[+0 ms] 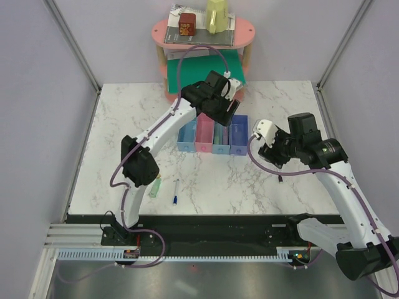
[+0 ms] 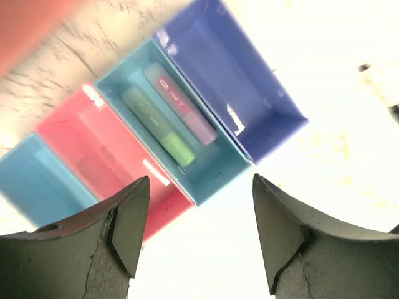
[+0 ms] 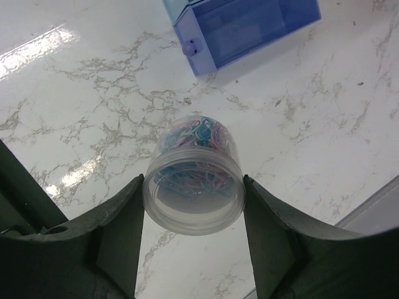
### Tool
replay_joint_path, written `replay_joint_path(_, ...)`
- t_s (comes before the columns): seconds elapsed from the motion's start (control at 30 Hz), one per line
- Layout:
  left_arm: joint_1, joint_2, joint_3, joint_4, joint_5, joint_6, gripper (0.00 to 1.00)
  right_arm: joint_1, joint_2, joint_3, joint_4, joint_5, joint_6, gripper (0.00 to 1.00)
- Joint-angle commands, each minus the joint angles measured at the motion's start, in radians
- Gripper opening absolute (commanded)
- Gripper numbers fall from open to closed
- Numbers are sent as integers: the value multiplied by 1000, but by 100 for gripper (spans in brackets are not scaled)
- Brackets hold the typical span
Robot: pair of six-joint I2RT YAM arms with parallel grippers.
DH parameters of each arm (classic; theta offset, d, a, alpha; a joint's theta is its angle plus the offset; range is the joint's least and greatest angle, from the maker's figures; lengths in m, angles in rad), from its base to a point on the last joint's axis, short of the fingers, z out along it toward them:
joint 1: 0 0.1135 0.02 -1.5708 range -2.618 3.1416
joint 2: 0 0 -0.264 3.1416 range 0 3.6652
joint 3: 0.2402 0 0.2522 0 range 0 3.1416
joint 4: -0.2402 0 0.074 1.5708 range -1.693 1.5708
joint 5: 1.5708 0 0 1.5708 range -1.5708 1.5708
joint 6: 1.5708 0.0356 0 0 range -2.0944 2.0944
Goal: Sort the stationery into containers
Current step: Pick up the stationery from the center of the board, then place the stationery in the storage box.
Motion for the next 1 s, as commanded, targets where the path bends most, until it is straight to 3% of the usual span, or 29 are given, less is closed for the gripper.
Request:
replay_joint_path(0.0, 16, -176, -60, 11, -12, 43, 73, 2, 51, 69, 108, -38, 51, 33)
replay_joint_path(0.13, 58, -265, -175, 13, -45, 80, 74, 7, 137, 114, 165, -48, 90, 32)
replay_joint_path(0.43, 243, -485, -477, 62, -76, 184, 74, 151, 376, 262, 251, 24, 98, 32)
replay_joint_path(0.73, 312, -684, -726, 122, -101, 218, 75, 260, 733, 560, 375, 44, 130, 32)
replay_joint_path(0.97, 358, -830, -895, 156, -90, 241, 77, 321, 925, 683, 492, 63, 142, 32)
